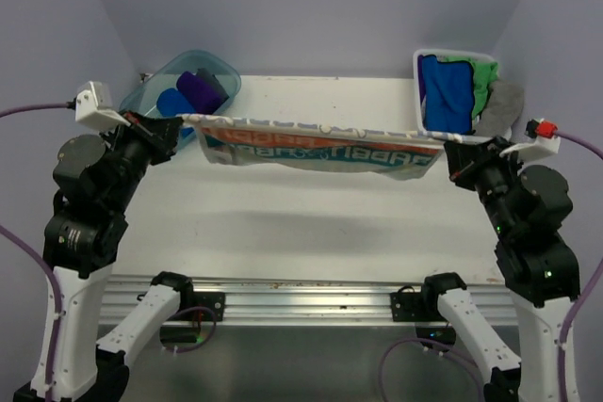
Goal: Roll the towels
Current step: Fold the towel
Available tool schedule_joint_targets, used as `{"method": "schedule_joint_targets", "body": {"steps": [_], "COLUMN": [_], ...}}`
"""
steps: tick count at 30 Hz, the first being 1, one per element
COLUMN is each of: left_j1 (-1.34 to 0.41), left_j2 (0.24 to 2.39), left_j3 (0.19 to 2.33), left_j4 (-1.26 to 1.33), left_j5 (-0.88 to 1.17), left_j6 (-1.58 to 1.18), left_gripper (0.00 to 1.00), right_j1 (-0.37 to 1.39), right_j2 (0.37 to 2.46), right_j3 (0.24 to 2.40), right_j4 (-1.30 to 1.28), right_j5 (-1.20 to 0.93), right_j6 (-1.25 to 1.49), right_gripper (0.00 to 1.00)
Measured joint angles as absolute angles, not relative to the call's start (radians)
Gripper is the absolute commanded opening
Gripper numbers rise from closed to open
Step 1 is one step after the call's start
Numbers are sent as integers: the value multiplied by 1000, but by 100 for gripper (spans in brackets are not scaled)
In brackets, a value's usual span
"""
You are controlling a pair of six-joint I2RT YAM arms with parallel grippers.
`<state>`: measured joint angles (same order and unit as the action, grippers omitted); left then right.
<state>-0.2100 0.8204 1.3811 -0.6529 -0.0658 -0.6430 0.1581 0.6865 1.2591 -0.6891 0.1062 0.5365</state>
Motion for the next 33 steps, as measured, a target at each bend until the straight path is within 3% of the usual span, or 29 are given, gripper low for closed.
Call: {"method": "schedule_joint_targets", "body": {"steps": [6,12,18,25,33], "left_j1": [-210,-210,-207,-193,-141], "left_j2": [710,735,1068,1506,1586], "left_j3": [1337,1177,1056,1102,1142], "left_j4": [-747,-779,-691,-587,-526], "left_j5": [-47,-56,-76,-78,-41], "left_j6": [-664,-723,-732,-712,-686], "left_gripper": [0,0,0,0,0], "right_j1": [158,157,156,156,156], "right_j2": [565,579,943,1490,1614], "right_j3": [1257,1066,925,954,1028], "right_j4": [-833,-884,-727,-501,-423], "right_j5": [44,36,51,96,110], "right_j6": [591,627,625,605,598], "right_gripper": [0,0,0,0,0]}}
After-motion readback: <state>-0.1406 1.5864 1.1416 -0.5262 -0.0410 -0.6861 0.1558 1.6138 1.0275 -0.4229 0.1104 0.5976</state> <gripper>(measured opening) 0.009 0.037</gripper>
